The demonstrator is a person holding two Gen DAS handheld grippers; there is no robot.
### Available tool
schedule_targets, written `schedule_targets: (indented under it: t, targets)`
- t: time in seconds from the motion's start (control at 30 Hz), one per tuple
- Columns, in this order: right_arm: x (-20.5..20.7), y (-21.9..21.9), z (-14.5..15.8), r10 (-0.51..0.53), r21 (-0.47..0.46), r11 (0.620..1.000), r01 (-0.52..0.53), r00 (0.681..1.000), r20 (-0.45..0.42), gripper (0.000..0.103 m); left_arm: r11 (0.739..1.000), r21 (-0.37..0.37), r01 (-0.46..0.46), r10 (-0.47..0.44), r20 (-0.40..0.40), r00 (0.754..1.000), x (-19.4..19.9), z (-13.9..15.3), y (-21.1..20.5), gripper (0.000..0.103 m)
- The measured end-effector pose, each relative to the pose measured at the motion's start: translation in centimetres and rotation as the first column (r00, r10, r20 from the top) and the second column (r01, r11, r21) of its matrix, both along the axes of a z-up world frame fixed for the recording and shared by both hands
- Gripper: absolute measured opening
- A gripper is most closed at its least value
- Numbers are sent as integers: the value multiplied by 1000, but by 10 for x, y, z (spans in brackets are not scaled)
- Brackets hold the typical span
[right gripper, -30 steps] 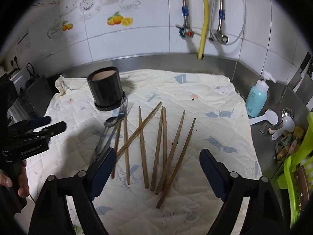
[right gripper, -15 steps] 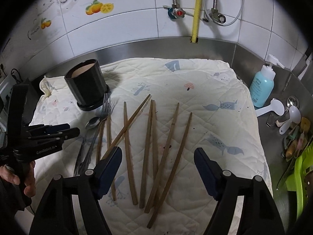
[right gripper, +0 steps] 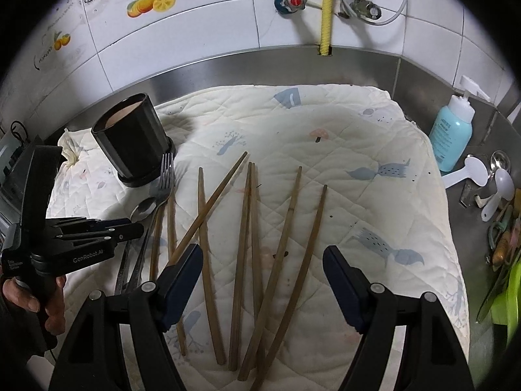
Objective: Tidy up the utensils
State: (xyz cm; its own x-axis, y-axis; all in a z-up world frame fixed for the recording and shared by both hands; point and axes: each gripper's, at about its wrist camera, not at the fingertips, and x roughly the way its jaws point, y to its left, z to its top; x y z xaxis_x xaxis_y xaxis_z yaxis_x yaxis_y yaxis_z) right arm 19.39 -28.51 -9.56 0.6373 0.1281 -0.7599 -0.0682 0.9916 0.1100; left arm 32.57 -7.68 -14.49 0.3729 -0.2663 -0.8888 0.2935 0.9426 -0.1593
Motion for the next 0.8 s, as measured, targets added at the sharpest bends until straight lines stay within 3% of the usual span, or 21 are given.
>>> schedule_targets:
  t: [0.43,0.57,0.8]
  targets:
    - [12,-7,-6,5,14,1000,-5,1000,-14,83,997,80,-10,9,12,1000,6,-4,-15,19]
    - [16,-7,-8,11,11,1000,-11,1000,-19,83,998,63,-14,13,6,1000,8,-4,-12,8]
    - [22,-4,-9,29,11,1000,-29,999,-27,83,1000,15,-15,15,1,1000,8,-3,-2,6]
